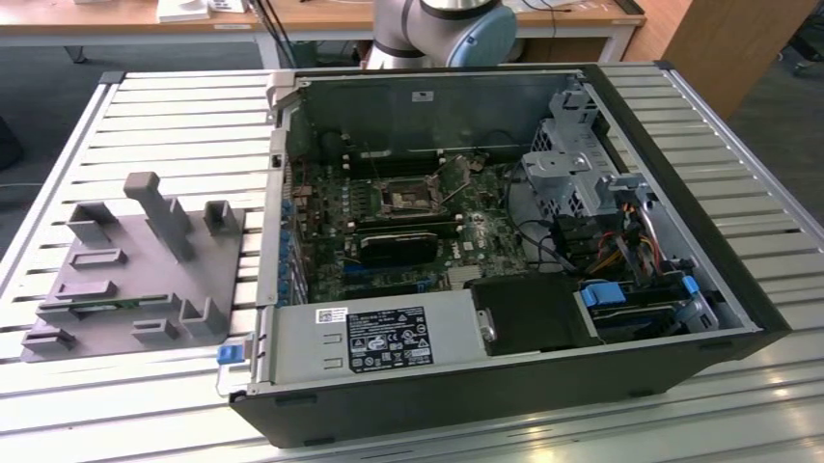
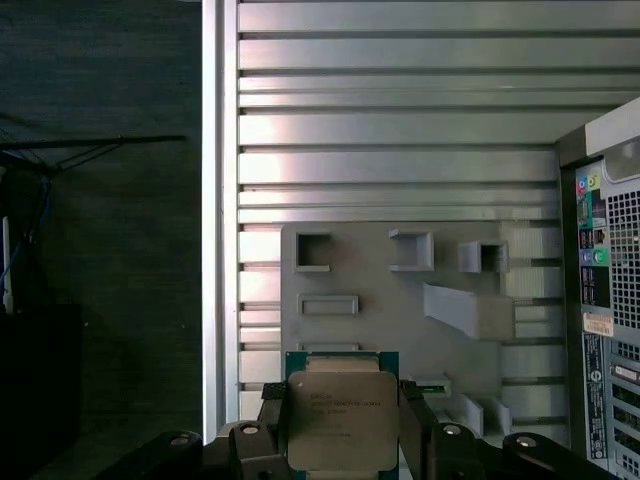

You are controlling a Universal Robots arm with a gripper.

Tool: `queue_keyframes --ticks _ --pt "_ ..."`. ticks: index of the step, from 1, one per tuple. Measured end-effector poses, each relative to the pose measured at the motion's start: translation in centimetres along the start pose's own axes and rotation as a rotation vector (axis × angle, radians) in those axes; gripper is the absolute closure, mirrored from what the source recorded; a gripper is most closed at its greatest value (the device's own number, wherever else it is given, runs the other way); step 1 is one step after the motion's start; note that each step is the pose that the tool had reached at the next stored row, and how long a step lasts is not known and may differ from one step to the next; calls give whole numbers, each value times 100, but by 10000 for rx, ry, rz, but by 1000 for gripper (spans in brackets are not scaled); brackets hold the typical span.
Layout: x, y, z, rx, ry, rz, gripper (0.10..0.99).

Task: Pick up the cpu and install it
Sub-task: 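Pick up the cpu and move it towards the insertion slot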

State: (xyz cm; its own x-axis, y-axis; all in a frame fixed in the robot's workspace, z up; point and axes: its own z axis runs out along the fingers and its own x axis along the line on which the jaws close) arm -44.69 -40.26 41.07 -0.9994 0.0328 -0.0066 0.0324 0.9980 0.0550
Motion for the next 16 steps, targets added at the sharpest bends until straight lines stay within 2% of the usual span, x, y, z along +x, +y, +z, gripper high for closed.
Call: queue_keyframes --ticks 6,8,16 --pt "0 10 -128 0 0 0 553" --pt "-16 11 -134 -1 -1 0 553" --pt "-220 17 -121 -1 -3 0 553"
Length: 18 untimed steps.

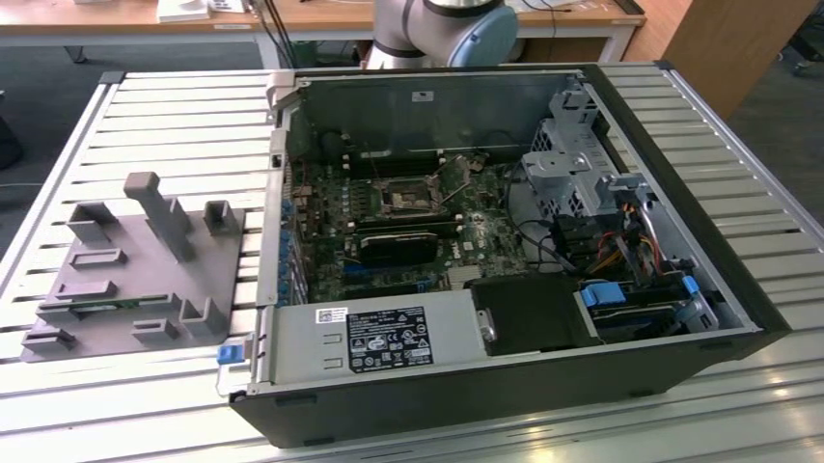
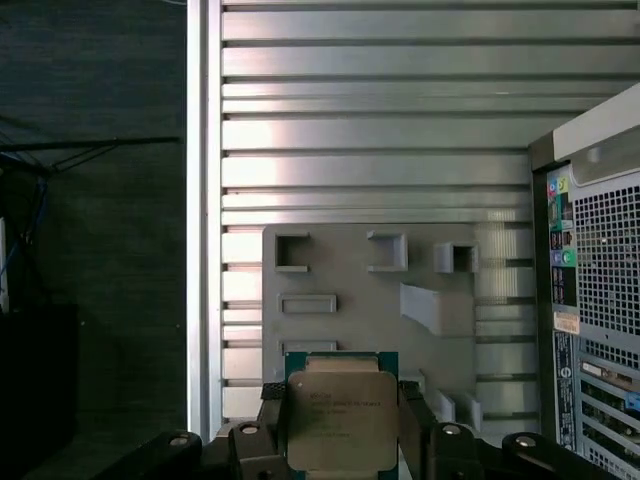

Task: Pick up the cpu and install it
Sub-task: 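Pick up the cpu and move it towards the insertion slot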

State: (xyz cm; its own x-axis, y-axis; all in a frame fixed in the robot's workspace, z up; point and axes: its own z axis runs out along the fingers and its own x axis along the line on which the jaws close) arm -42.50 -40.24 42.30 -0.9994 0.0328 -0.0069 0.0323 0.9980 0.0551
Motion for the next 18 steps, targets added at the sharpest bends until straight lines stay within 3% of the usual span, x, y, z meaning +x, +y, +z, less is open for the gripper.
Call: queue_keyframes --ticks 18 --pt "-584 19 11 -76 3 1 553"
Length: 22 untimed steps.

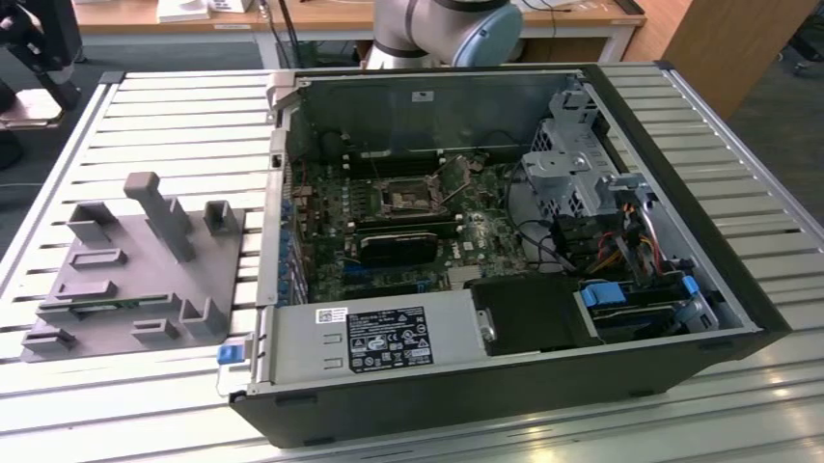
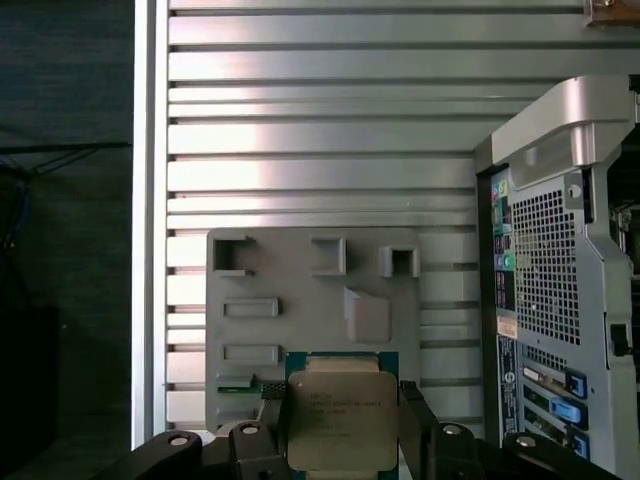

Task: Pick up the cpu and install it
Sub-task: 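Pick up the cpu and move it towards the insertion slot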

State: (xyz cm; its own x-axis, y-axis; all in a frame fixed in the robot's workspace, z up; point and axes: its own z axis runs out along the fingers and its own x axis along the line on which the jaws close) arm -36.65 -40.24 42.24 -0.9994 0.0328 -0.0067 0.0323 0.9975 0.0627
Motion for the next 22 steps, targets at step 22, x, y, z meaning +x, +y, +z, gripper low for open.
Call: queue_keyframes --ticks 22 --pt "-372 12 11 -28 2 1 553"
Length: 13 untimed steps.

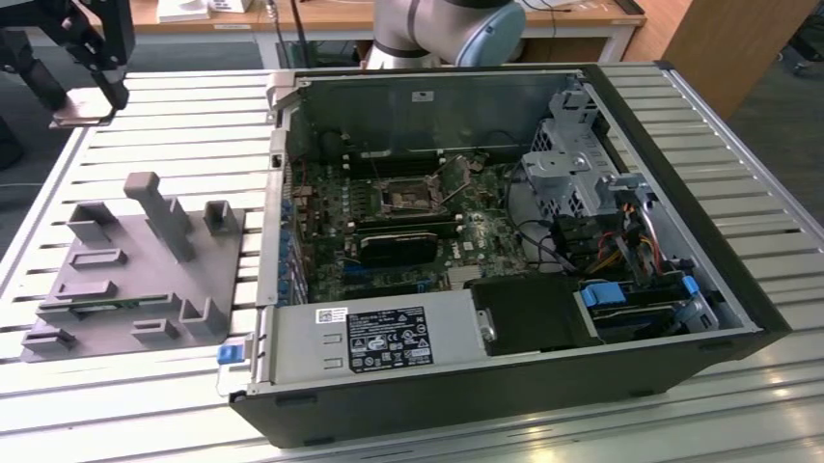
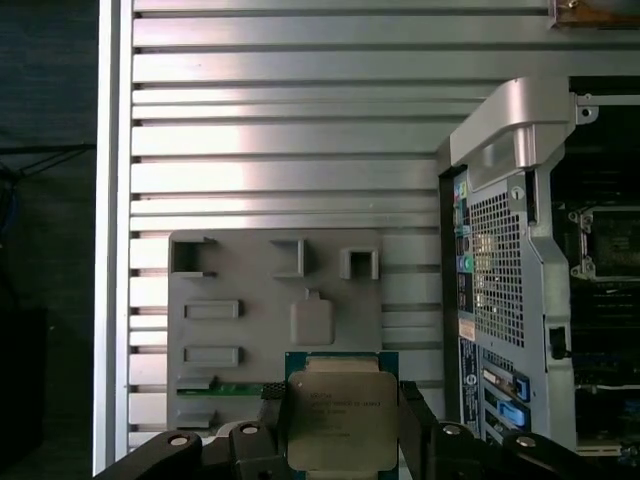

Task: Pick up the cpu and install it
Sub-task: 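Pick up the cpu and move it towards the insertion slot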

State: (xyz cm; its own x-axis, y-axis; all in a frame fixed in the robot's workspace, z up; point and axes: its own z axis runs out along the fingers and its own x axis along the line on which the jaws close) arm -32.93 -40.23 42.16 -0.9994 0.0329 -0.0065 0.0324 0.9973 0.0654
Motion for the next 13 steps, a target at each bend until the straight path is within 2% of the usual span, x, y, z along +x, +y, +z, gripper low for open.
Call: queue_keyframes --ticks 13 --pt "-109 4 3 -20 1 0 553"
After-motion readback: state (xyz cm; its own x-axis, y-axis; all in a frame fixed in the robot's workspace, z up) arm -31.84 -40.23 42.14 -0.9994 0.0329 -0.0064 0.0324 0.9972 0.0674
